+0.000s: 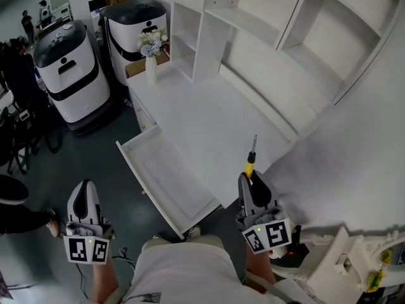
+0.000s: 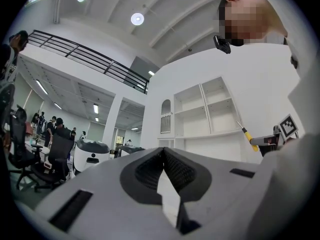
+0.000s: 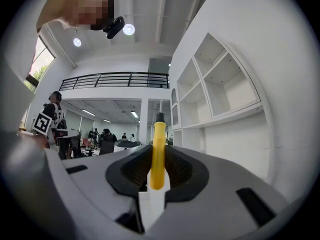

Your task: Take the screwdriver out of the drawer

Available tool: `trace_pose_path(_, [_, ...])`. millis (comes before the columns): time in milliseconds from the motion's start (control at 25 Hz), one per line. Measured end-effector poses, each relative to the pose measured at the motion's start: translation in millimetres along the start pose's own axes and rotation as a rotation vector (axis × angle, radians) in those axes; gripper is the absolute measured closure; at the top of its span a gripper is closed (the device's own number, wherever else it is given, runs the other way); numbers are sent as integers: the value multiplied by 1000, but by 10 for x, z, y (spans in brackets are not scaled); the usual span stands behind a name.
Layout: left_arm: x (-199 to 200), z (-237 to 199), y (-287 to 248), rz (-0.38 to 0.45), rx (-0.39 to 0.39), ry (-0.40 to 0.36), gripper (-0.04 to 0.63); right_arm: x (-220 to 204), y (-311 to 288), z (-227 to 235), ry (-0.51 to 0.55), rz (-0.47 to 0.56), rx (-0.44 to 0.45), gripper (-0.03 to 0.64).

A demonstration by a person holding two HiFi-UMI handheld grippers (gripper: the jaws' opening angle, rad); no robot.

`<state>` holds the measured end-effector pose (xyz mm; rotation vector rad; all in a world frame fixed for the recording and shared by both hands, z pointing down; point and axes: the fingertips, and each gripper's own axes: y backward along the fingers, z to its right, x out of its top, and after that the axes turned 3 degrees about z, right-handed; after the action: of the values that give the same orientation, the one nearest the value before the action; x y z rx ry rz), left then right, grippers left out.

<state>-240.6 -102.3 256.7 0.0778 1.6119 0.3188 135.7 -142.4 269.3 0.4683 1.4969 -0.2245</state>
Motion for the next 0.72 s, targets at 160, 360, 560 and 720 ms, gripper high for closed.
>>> trace_pose_path(160, [-36, 21, 20, -8, -1, 4, 580, 18, 9, -41, -1, 8, 11, 529])
trace_pose_path(360, [-39, 16, 39, -25, -11, -9, 580, 86, -21, -152, -7, 41, 43, 529])
trace_pose_path(560, [-69, 67, -8, -41, -26, -13, 580, 56, -47, -204, -39, 42, 66, 529])
trace_pose_path(720, [-101, 144, -54, -49, -42, -10, 580, 3, -54, -205, -64, 28, 77, 529])
